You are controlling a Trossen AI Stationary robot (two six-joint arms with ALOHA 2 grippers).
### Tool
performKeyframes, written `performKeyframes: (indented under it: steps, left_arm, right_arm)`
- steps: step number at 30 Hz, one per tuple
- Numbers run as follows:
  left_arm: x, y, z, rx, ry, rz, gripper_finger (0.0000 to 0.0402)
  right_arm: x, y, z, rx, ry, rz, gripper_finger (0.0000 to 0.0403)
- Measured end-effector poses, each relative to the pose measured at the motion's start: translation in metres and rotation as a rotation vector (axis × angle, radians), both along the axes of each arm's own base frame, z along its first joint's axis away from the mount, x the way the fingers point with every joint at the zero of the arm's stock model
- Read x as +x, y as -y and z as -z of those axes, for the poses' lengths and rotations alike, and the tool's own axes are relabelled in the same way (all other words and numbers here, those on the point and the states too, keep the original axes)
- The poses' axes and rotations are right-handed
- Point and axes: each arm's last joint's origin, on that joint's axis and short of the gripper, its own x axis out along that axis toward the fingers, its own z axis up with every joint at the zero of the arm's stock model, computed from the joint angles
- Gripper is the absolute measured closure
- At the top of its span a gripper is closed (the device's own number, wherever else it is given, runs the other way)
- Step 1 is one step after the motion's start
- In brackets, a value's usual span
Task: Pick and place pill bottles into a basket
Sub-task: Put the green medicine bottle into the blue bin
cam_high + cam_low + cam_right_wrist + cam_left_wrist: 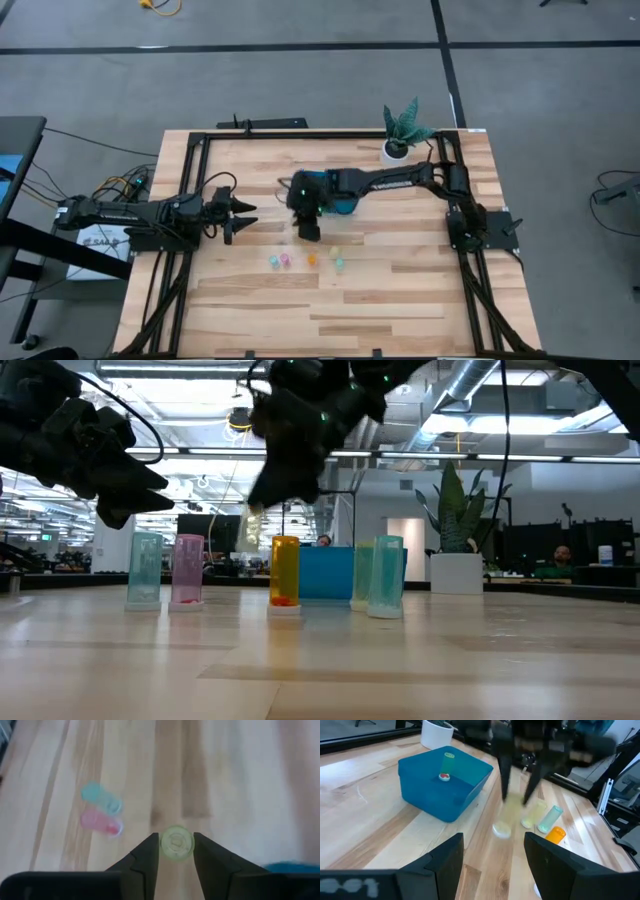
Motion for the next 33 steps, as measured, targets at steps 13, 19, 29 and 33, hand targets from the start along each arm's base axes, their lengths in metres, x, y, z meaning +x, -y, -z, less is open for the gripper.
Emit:
performKeyframes:
  steps: [13, 19, 29, 33]
  left_arm:
    - [0.0, 0.0, 0.0, 0.0, 0.0, 0.0, 0.0203]
    - [0.0, 0.0, 0.0, 0.0, 0.0, 0.0, 0.0203]
    - [0.0, 0.0, 0.0, 0.006, -0.001, 0.001, 0.0203]
    - [0.0, 0.0, 0.0, 0.008, -0.002, 0.001, 0.0203]
  right_arm:
    - [-0.034, 0.077, -0.023, -0.087, -0.237, 0.029, 0.0298]
    - [-0.038, 0.102, -0.021, -0.081, -0.218, 0.101, 0.0301]
    - [-0.038, 0.118, -0.023, -0.115, -0.171, 0.15, 0.0301]
    - [-0.033, 0.117, -0.014, -0.103, -0.181, 0.151, 0.03]
